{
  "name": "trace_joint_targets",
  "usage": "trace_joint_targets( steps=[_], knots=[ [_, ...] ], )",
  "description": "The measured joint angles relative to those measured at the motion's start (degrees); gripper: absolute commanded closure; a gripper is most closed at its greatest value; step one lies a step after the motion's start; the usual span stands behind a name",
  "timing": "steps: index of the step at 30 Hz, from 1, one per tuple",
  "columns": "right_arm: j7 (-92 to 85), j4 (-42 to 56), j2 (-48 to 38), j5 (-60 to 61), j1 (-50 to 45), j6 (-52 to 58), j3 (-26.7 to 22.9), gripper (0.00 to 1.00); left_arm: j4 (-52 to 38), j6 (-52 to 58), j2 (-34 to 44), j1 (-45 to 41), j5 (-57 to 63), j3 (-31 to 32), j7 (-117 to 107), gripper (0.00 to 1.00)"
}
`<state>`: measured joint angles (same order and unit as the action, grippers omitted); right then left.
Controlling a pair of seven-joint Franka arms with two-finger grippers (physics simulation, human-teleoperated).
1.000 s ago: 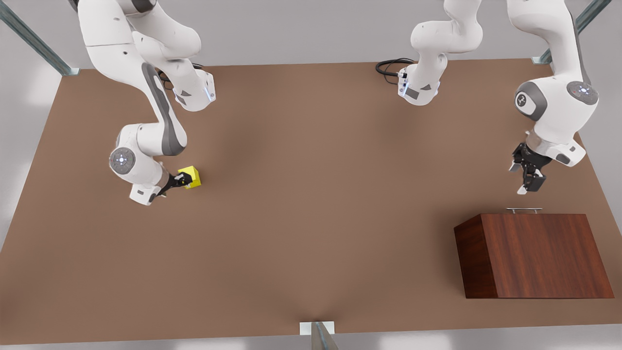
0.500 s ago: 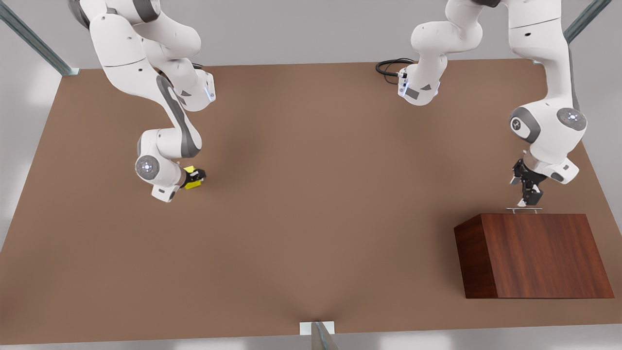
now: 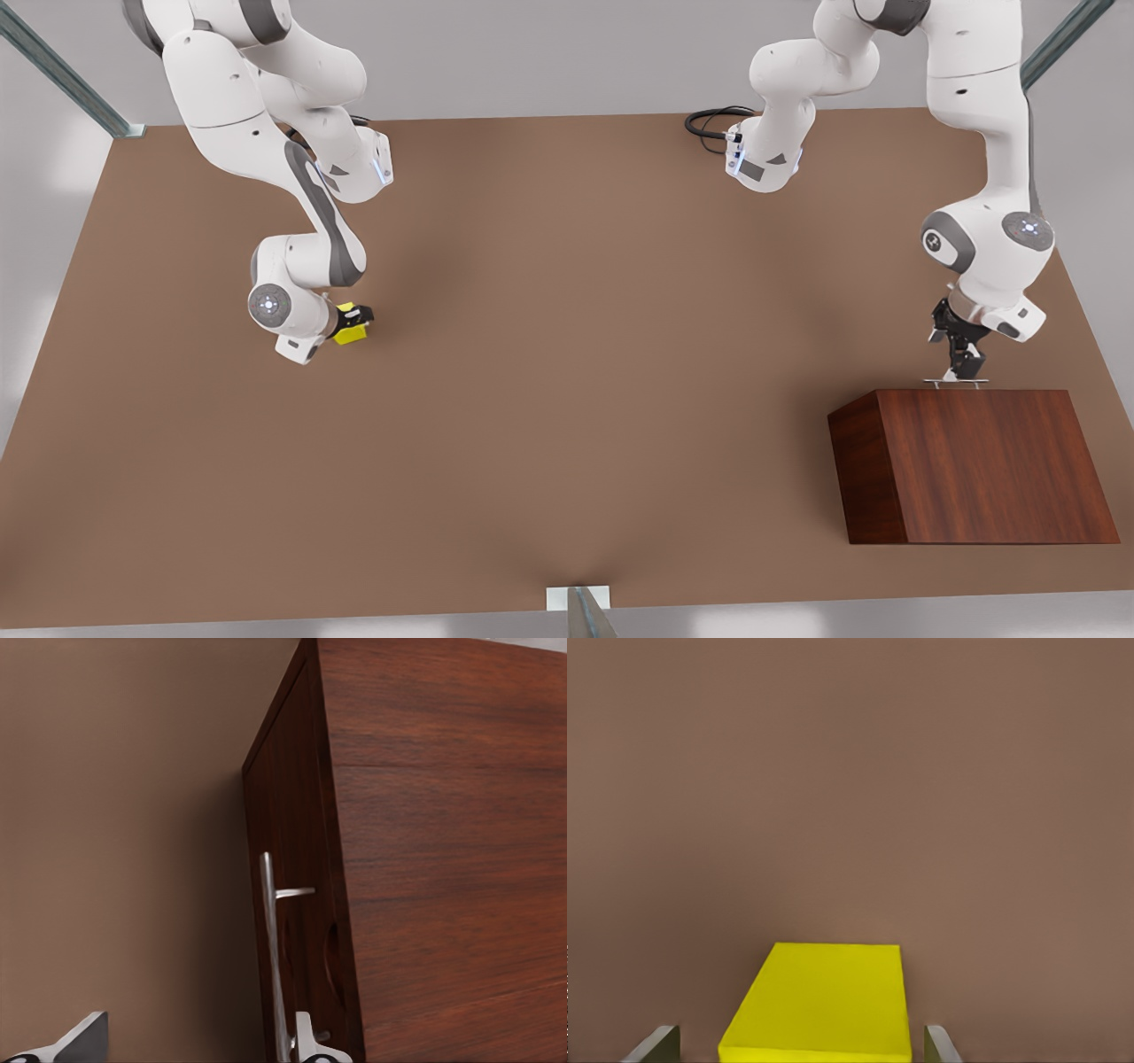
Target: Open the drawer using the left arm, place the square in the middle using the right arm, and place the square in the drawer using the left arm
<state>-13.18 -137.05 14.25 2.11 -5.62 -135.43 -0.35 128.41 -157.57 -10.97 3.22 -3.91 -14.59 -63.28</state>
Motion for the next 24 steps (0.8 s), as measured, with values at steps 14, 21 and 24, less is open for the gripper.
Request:
trace_joint_targets(
  steps=[14, 21, 24],
  knots=[
    [1.98, -1.81, 0.14, -0.21, 0.08, -3.53, -0.70, 0.35, -0.26, -4.59, -2.74, 1.70, -0.39, 0.00, 1.85, 0.00],
    [1.91, -0.90, -1.77, -0.17, 0.08, -2.83, -0.70, 0.36, -0.02, -4.20, -3.58, 1.61, -0.61, 0.00, 1.76, 0.00],
    [1.99, 3.51, -2.83, -1.05, -1.16, -0.83, -0.38, 0.36, 0.08, -1.54, -2.78, 1.52, -0.75, 0.00, 1.66, 0.00]
  ],
)
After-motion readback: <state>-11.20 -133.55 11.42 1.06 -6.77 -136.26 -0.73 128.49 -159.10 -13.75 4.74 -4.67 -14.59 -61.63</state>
